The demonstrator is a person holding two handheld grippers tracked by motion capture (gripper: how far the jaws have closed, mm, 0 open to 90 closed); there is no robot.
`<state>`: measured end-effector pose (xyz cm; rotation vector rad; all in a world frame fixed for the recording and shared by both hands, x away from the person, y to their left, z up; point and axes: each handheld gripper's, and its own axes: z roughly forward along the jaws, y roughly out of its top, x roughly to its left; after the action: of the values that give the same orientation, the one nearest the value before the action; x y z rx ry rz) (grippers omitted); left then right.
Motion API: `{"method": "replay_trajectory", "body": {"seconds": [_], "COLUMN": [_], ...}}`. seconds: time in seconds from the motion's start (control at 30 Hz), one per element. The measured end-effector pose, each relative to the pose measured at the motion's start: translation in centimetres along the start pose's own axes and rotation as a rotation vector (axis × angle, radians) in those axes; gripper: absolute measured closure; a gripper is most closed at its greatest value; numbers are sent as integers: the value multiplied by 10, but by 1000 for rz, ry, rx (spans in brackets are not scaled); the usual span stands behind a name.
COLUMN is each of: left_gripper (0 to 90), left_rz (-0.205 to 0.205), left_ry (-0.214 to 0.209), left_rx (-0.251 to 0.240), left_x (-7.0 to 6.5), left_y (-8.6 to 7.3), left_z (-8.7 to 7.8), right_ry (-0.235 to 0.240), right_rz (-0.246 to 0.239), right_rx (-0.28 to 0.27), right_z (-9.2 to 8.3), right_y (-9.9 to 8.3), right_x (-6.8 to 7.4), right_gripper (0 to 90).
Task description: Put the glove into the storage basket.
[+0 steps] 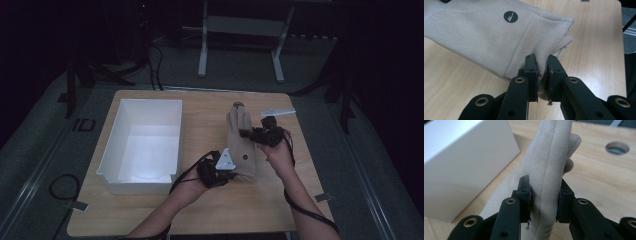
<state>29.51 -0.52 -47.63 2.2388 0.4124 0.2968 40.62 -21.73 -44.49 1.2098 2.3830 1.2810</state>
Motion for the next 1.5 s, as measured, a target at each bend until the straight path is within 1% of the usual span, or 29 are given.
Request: {"method": "replay_trajectory", "body": {"seconds": [0.13,0.2,0.3,0.37,0.53,0.6,0.7,0.8,0.87,0.9,1.0,1.03,1.13,1.3,1.47,1.5], "left_gripper": [814,814,814,814,814,814,814,814,814,815,815,815,814,815,814,814], "left_rz": [6,-6,-9,-6,18,28,29,31,30,32,19,19,5,-14,-48,-51], "left_ry": [5,0,2,12,35,51,67,84,100,100,113,118,128,145,182,182], "left_rx": [-13,-31,-46,-43,-33,-22,-16,-5,-4,-3,-1,-1,2,10,12,12], "left_x": [2,3,6,7,11,13,16,20,21,22,25,25,29,34,38,38], "left_y": [10,14,20,23,28,29,29,29,28,27,21,19,11,0,-14,-15], "left_z": [-16,-24,-38,-46,-64,-71,-81,-92,-99,-100,-111,-113,-122,-136,-152,-153], "right_ry": [7,17,17,25,30,38,55,60,65,75,86,100,106,115,135,139], "right_rz": [-5,-9,-18,-22,-46,-52,-49,-52,-54,-48,-46,-43,-60,-92,-100,-105], "right_rx": [-26,-42,-58,-73,-90,-100,-114,-116,-114,-118,-114,-115,-112,-104,-105,-102], "right_z": [-10,-16,-21,-25,-27,-27,-25,-22,-18,-15,-10,-6,-1,13,25,29], "right_y": [13,19,27,35,49,54,63,69,73,76,80,83,88,98,107,109], "right_x": [7,10,16,21,33,38,44,49,52,55,60,64,73,93,108,112], "right_gripper": [705,705,705,705,705,705,705,705,705,705,705,705,705,705,704,704]}}
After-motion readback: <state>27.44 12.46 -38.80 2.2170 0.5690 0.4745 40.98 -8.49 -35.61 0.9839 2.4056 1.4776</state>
